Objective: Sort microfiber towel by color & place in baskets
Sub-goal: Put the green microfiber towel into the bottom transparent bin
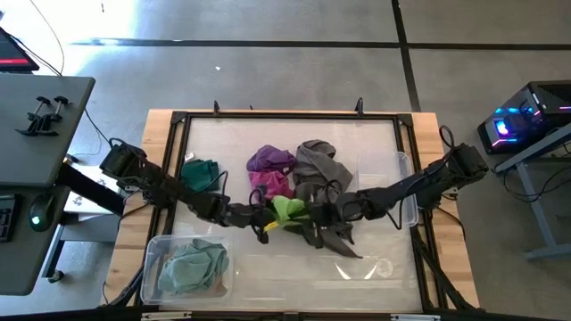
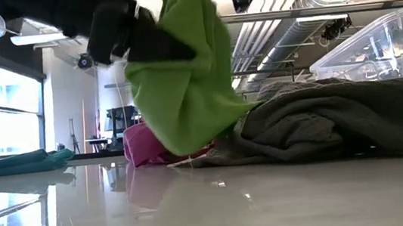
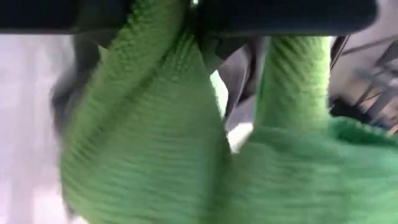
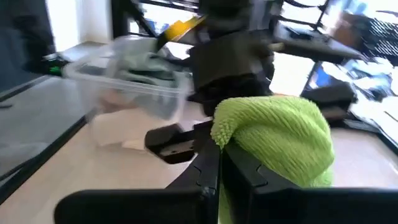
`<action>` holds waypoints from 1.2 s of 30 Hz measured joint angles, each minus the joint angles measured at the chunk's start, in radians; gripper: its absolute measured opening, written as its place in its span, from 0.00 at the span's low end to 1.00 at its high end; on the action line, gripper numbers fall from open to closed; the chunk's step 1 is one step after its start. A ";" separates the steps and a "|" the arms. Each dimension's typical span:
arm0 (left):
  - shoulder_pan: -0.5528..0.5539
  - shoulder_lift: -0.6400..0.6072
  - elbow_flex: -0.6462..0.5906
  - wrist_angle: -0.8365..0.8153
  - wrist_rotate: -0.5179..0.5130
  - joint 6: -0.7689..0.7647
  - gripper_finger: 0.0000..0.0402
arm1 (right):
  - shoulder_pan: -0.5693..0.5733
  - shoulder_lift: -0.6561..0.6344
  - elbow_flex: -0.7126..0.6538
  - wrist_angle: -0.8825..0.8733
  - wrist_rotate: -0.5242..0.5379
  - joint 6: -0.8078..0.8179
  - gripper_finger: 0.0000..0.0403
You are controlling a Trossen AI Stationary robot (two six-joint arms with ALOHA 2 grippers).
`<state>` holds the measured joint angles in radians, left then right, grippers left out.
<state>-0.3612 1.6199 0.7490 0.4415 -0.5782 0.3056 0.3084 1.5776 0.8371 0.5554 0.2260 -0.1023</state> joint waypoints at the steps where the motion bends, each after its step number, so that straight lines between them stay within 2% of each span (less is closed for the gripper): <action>1: -0.009 -0.005 0.000 -0.043 -0.024 0.000 0.10 | 0.000 0.000 0.000 -0.017 0.017 0.024 0.01; 5: -0.048 -0.045 0.000 -0.199 -0.088 -0.022 0.02 | -0.023 0.001 0.000 -0.088 0.053 0.133 0.04; 8: -0.075 -0.088 0.000 -0.276 -0.186 -0.042 0.03 | -0.043 0.001 -0.001 -0.095 -0.061 0.187 0.11; 10: -0.094 -0.116 0.000 -0.324 -0.277 -0.043 0.03 | -0.043 0.001 -0.001 -0.080 -0.099 0.174 0.18; 14: -0.147 -0.187 0.000 -0.392 -0.459 -0.067 0.01 | -0.038 0.001 -0.001 -0.065 -0.104 0.132 0.29; 18: -0.242 -0.281 0.000 -0.430 -0.502 -0.069 0.01 | -0.040 0.001 -0.001 -0.086 -0.098 0.134 0.33; 21: -0.335 -0.372 0.000 -0.425 -0.492 -0.044 0.01 | -0.040 0.001 -0.001 -0.113 -0.104 0.147 0.33; 24: -0.418 -0.459 0.027 -0.453 -0.407 -0.014 0.01 | -0.039 0.001 -0.001 -0.136 -0.105 0.141 0.33; 27: -0.503 -0.536 0.115 -0.600 -0.354 -0.060 0.02 | -0.039 0.002 -0.001 -0.132 -0.104 0.114 0.33; 29: -0.549 -0.570 0.220 -0.757 -0.296 -0.201 0.02 | -0.040 0.002 -0.001 -0.132 -0.105 0.095 0.33; 31: -0.578 -0.579 0.339 -0.880 -0.212 -0.408 0.02 | -0.040 0.002 -0.001 -0.131 -0.104 0.083 0.33; 34: -0.612 -0.570 0.475 -1.000 -0.097 -0.673 0.02 | -0.039 0.002 -0.001 -0.130 -0.105 0.076 0.33; 36: -0.639 -0.552 0.532 -1.046 -0.047 -0.770 0.02 | -0.039 0.002 -0.001 -0.130 -0.105 0.076 0.33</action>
<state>-1.0005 1.0675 1.2808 -0.6042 -0.6252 -0.4648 0.2690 1.5791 0.8364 0.4252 0.1211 -0.0265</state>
